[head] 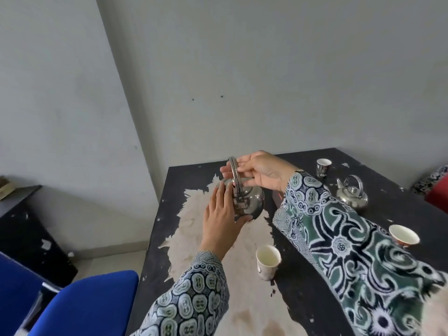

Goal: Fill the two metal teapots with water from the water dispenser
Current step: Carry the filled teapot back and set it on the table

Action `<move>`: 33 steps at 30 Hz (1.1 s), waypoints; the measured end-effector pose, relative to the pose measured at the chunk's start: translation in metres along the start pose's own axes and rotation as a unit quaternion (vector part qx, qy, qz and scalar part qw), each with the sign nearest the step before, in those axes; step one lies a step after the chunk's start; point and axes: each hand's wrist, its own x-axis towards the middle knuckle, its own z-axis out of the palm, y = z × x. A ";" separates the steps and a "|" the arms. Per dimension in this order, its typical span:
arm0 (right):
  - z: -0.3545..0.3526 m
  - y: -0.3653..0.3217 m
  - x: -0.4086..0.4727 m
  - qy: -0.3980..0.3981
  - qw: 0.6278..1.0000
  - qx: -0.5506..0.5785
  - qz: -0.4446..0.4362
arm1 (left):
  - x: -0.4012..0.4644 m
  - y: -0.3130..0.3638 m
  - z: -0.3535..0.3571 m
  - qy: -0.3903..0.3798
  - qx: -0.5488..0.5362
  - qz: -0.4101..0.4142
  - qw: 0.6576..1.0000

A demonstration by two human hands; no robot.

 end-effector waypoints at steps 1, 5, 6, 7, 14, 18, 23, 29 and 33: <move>-0.006 0.001 0.008 0.005 1.000 0.007 0.008 | 0.007 -0.001 0.005 -0.008 0.007 -0.005 1.000; -0.039 0.015 0.043 0.027 0.997 0.027 0.063 | 0.036 -0.009 0.038 -0.050 0.021 -0.034 0.998; -0.047 0.024 0.051 0.032 0.996 0.027 0.077 | 0.039 -0.011 0.048 -0.062 0.026 -0.042 0.997; -0.052 0.032 0.057 0.037 0.995 0.030 0.089 | 0.040 -0.015 0.057 -0.072 0.032 -0.047 0.996; -0.094 0.105 0.105 0.029 0.982 -0.015 0.185 | 0.040 -0.031 0.137 -0.128 0.059 -0.121 0.983; -0.115 0.144 0.120 0.016 0.977 -0.039 0.209 | 0.043 -0.038 0.167 -0.140 0.071 -0.136 0.978; -0.130 0.175 0.131 0.011 0.977 -0.050 0.205 | 0.041 -0.046 0.199 -0.127 0.043 -0.162 0.978; -0.140 0.198 0.141 0.027 0.981 -0.108 0.156 | 0.048 -0.056 0.218 -0.117 0.019 -0.169 0.979; -0.147 0.221 0.143 0.053 0.936 -0.333 0.103 | 0.058 -0.070 0.228 -0.133 0.011 -0.162 0.978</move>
